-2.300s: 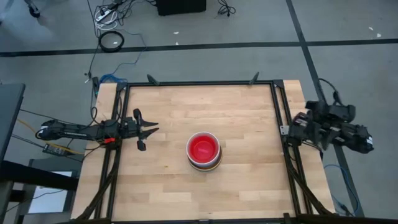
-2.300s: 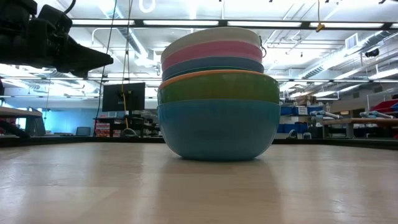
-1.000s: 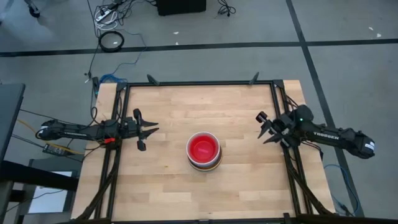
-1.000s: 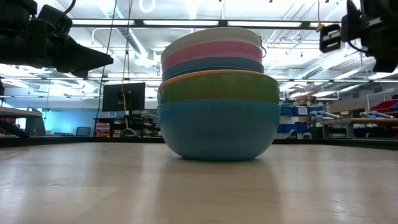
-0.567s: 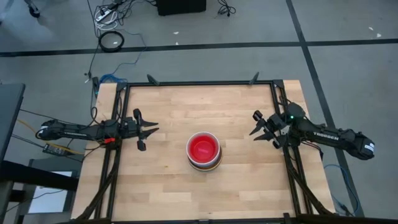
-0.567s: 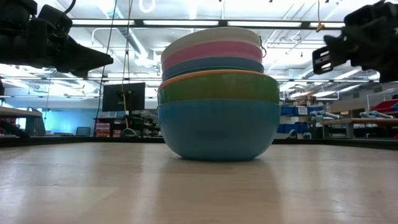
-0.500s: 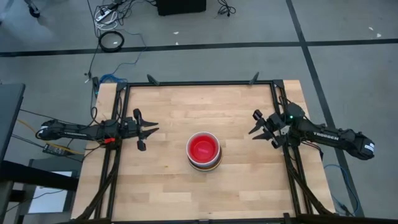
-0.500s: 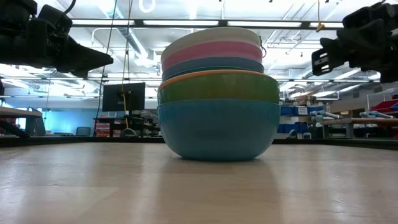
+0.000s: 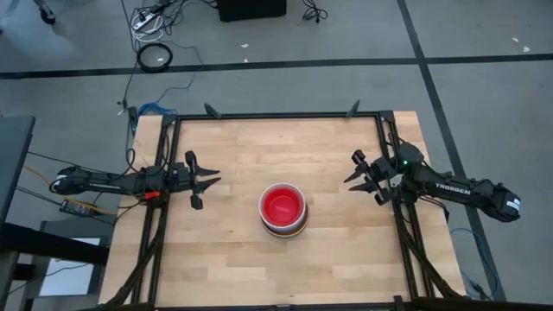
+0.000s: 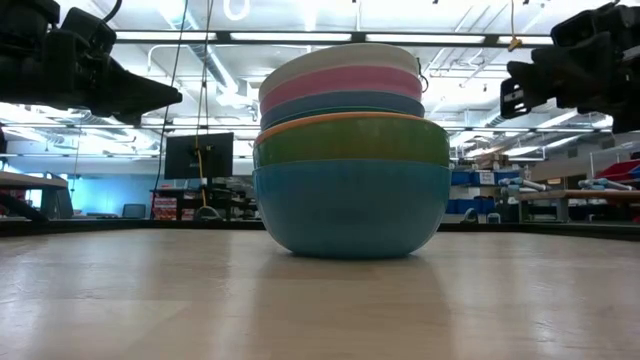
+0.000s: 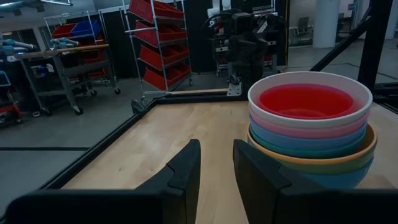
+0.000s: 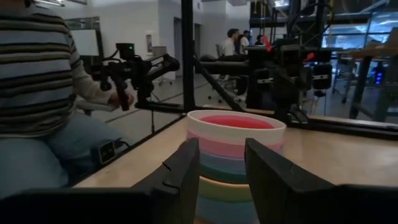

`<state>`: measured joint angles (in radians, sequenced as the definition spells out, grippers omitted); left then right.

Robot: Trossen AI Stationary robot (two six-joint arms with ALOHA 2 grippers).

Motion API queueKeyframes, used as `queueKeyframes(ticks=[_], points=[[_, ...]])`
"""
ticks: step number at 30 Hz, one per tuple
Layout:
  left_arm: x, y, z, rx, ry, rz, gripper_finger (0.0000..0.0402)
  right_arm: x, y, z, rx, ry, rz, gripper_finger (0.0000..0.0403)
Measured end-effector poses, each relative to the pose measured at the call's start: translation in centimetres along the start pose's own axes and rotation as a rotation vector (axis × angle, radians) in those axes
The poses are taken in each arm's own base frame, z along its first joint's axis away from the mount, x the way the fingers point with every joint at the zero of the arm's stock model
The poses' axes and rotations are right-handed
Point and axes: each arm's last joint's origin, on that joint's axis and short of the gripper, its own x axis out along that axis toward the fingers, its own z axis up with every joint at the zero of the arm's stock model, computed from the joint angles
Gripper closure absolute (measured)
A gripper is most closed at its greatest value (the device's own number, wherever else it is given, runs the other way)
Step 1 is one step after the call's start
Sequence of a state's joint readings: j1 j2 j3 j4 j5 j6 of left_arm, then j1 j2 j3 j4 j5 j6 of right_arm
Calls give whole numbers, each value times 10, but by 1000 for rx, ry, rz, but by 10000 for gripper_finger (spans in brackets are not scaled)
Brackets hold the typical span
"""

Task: Nest bowls inside each other
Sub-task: Return to Home Position

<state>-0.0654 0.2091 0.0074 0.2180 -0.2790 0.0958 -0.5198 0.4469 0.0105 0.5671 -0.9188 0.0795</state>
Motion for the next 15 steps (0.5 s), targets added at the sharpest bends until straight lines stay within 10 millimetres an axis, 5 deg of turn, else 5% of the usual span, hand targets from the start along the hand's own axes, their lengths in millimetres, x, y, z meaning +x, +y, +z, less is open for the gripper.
queueKeyframes(ticks=[15], points=[[0,0,0,0,1,0,298,0,0,0,6,-1,-8,285]])
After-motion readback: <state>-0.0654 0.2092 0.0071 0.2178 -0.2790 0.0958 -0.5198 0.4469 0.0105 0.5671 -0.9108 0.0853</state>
